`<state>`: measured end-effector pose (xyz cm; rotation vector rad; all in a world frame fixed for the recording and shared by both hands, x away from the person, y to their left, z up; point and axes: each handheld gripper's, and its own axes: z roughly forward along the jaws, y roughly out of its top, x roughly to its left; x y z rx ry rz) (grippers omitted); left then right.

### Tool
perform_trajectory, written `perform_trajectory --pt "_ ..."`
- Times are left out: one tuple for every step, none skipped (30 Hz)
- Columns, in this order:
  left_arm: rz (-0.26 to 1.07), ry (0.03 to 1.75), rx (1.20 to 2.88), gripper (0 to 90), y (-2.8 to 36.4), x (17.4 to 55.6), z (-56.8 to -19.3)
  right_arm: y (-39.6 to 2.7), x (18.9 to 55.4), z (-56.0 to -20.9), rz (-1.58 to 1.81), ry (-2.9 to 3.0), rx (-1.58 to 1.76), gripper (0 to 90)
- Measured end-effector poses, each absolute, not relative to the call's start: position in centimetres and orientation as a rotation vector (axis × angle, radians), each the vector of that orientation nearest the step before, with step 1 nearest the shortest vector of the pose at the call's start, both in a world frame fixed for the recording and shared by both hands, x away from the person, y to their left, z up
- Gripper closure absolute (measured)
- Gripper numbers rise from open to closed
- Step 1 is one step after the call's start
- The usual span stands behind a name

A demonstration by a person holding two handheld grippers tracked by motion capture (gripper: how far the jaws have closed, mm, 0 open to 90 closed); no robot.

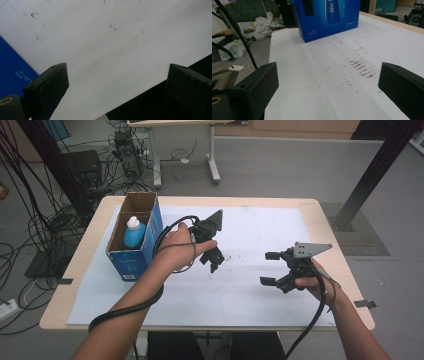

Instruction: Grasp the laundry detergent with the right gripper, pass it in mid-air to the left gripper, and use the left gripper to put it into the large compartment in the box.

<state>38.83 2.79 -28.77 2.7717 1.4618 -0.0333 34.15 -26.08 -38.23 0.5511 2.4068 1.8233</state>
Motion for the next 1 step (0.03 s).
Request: perform_trajectory --pt "-0.038 1.462 2.769 5.0 2.84 38.76 -28.76 -26.07 34.1 -38.19 1.824 2.406 0.551 3.1"
